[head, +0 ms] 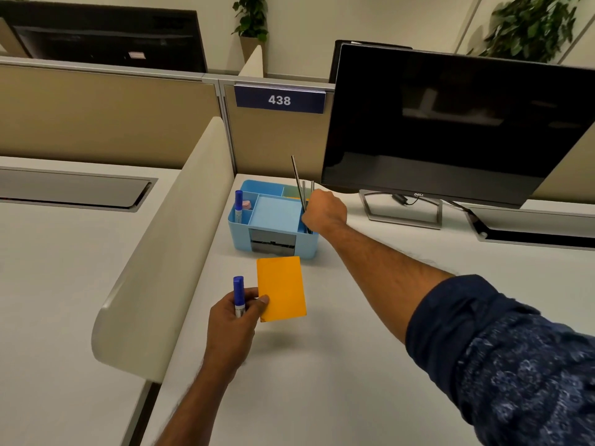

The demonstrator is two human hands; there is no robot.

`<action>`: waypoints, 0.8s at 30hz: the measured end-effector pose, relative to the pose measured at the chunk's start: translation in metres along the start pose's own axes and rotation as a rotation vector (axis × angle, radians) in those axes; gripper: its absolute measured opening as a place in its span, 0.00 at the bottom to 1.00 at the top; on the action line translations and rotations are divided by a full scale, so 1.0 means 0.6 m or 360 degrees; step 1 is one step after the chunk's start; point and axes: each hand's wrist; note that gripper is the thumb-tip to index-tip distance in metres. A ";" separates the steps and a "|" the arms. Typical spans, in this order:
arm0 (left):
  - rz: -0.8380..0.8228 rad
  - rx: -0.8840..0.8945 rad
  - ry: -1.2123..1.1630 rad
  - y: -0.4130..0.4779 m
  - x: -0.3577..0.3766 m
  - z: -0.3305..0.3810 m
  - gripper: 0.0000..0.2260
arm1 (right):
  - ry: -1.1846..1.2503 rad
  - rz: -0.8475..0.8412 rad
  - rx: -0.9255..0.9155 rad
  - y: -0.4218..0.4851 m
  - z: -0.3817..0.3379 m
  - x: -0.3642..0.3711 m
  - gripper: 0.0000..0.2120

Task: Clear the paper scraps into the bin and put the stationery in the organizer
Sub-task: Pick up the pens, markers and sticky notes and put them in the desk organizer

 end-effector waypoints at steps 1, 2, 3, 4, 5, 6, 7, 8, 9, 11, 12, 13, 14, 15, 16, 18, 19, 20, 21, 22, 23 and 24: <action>-0.0005 0.0001 0.0006 0.001 0.001 0.000 0.07 | -0.0034 -0.0002 -0.0010 0.000 0.000 0.001 0.15; -0.0011 0.0000 0.0011 0.002 0.002 -0.001 0.07 | -0.0060 -0.0009 -0.0018 0.001 -0.001 0.001 0.16; -0.0015 -0.0001 0.0017 0.002 0.003 -0.001 0.07 | -0.0079 -0.0020 -0.0028 0.001 -0.002 0.001 0.17; -0.0020 0.0004 0.0021 0.004 0.004 -0.001 0.07 | -0.0093 -0.0031 -0.0039 0.002 -0.002 0.000 0.17; -0.0027 0.0013 0.0025 0.006 0.006 -0.001 0.06 | -0.0103 -0.0036 -0.0050 0.003 -0.001 -0.002 0.17; -0.0035 0.0021 0.0029 0.010 0.006 -0.001 0.06 | -0.0108 -0.0036 -0.0057 0.003 -0.001 -0.004 0.16; -0.0042 0.0025 0.0032 0.014 0.006 0.000 0.06 | -0.0105 -0.0033 -0.0062 0.002 -0.001 -0.006 0.15; -0.0047 0.0027 0.0034 0.018 0.006 0.001 0.06 | -0.0092 -0.0027 -0.0067 0.001 -0.001 -0.009 0.14; -0.0049 0.0030 0.0033 0.023 0.006 0.002 0.06 | -0.0069 -0.0017 -0.0067 -0.001 0.000 -0.012 0.13; -0.0044 0.0033 0.0024 0.032 0.006 0.006 0.06 | 0.0023 0.0003 -0.0011 -0.006 0.005 -0.022 0.10; -0.0038 0.0035 0.0020 0.037 0.007 0.009 0.06 | 0.0093 0.0022 0.0032 -0.010 0.009 -0.028 0.09; -0.0034 0.0036 0.0021 0.041 0.008 0.012 0.06 | 0.0183 0.0043 0.0066 -0.014 0.015 -0.033 0.08; -0.0036 0.0034 0.0024 0.046 0.010 0.015 0.07 | 0.0309 0.0055 0.0087 -0.021 0.021 -0.037 0.07; -0.0041 0.0031 0.0021 0.050 0.012 0.018 0.08 | 0.0489 0.0042 0.0096 -0.030 0.027 -0.041 0.07; -0.0047 0.0029 0.0014 0.054 0.014 0.021 0.08 | 0.0722 -0.0014 0.0096 -0.041 0.032 -0.046 0.08; -0.0051 0.0027 0.0004 0.061 0.018 0.029 0.08 | 0.1178 -0.0294 0.0110 -0.071 0.034 -0.057 0.10; -0.0044 0.0025 0.0000 0.064 0.021 0.033 0.08 | 0.1310 -0.0476 0.0134 -0.086 0.034 -0.060 0.12; -0.0037 0.0023 -0.0004 0.067 0.024 0.037 0.08 | 0.1383 -0.0637 0.0180 -0.099 0.036 -0.061 0.14; -0.0031 0.0020 -0.0007 0.070 0.027 0.042 0.08 | 0.1424 -0.0758 0.0226 -0.110 0.038 -0.058 0.17; -0.0028 0.0017 -0.0009 0.073 0.030 0.045 0.09 | 0.1442 -0.0837 0.0243 -0.119 0.042 -0.053 0.18; -0.0029 0.0013 -0.0007 0.075 0.034 0.048 0.09 | 0.1440 -0.0877 0.0215 -0.126 0.046 -0.047 0.18; -0.0033 0.0012 -0.0004 0.076 0.038 0.051 0.09 | 0.1427 -0.0888 0.0164 -0.131 0.050 -0.042 0.19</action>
Point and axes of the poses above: each hand's wrist, its own y-axis towards the middle knuckle, its own x-axis out of the palm, z = x × y, and after that the axes turned 11 degrees about y, right-handed
